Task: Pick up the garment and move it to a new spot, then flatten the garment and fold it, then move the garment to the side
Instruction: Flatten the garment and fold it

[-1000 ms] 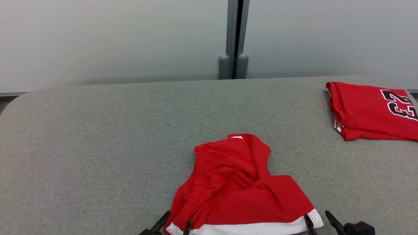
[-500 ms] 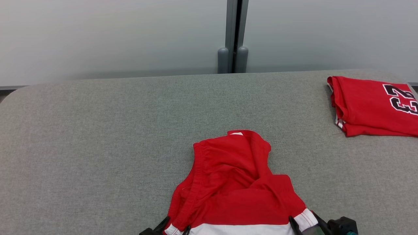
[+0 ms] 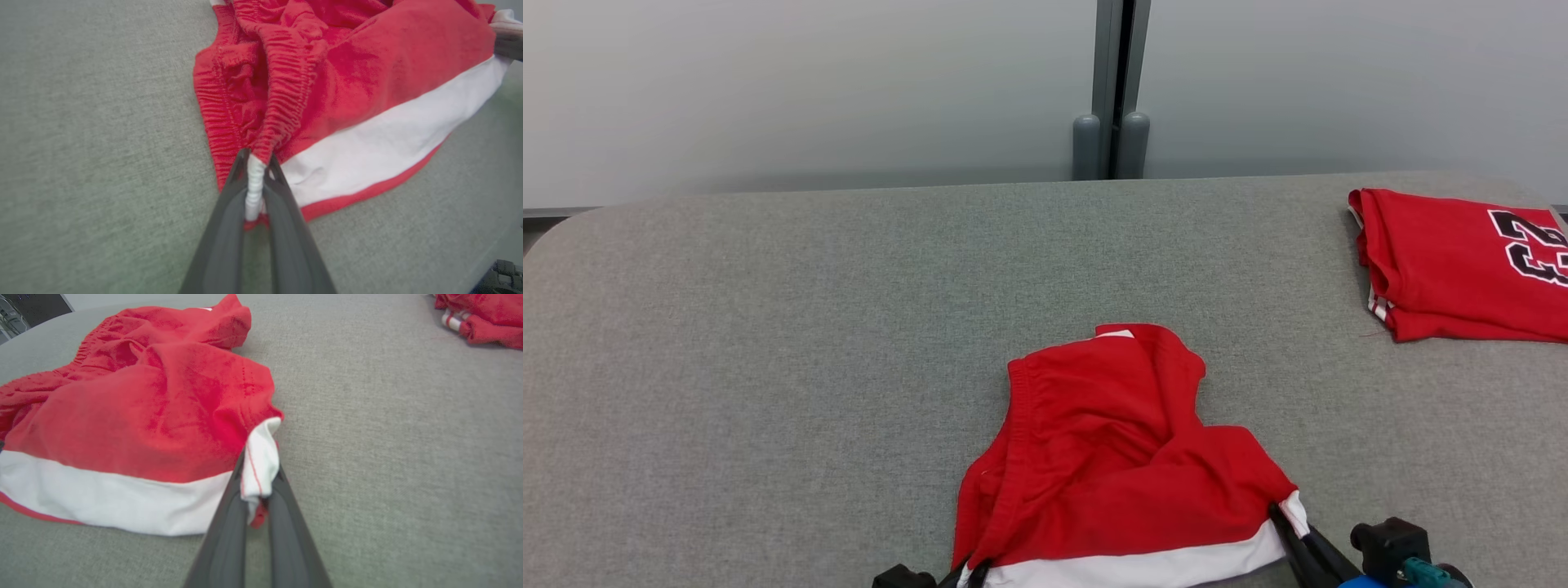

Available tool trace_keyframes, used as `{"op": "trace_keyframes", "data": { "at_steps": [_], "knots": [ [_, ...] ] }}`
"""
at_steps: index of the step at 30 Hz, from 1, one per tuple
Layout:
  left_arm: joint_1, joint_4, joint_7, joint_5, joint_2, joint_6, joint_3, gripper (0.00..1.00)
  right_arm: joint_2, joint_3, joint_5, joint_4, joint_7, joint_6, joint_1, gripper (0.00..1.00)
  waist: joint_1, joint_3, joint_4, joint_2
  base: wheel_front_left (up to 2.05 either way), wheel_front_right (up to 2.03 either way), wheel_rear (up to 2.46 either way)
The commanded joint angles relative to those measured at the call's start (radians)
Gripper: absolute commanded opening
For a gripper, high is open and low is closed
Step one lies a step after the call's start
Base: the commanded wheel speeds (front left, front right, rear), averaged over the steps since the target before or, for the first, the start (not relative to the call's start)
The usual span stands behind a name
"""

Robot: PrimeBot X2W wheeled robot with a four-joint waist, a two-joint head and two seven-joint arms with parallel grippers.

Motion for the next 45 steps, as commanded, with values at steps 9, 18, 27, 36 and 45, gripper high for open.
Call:
{"op": "trace_keyframes", "data": {
  "at_steps": [9, 18, 27, 36, 45],
  "knots": [
    [-0.090, -0.156, -0.002, -0.111, -0.012, -0.001, 0.041, 0.00, -0.003, -0.065, 0.022, -0.125, -0.005, 0.000, -0.071, 0.00, 0.0000, 0.028, -0.005, 0.0000, 0.00, 0.00, 0.00],
    [-0.415, -0.225, 0.027, -0.237, 0.023, -0.001, 0.100, 0.00, -0.021, -0.039, 0.076, -0.086, 0.023, 0.000, -0.451, 0.00, 0.0000, 0.126, -0.029, 0.0000, 0.00, 0.00, 0.00],
    [-0.864, -0.174, 0.076, -0.342, 0.053, -0.001, 0.099, 0.00, 0.003, -0.027, 0.197, 0.073, 0.071, 0.000, -0.932, 0.00, 0.0000, 0.255, -0.056, 0.0000, 0.00, 0.00, 0.00],
    [-1.218, -0.051, 0.029, -0.420, 0.045, -0.001, 0.057, 0.00, 0.018, -0.070, 0.291, 0.242, 0.031, 0.000, -1.274, 0.00, 0.0000, 0.326, -0.064, 0.0000, 0.00, 0.00, 0.00],
    [-1.057, -0.007, -0.002, -0.474, 0.058, -0.001, -0.068, 0.00, 0.035, 0.038, 0.345, 0.327, 0.001, 0.000, -1.131, 0.00, 0.0000, 0.339, -0.057, 0.0000, 0.00, 0.00, 0.00]
  ]
}}
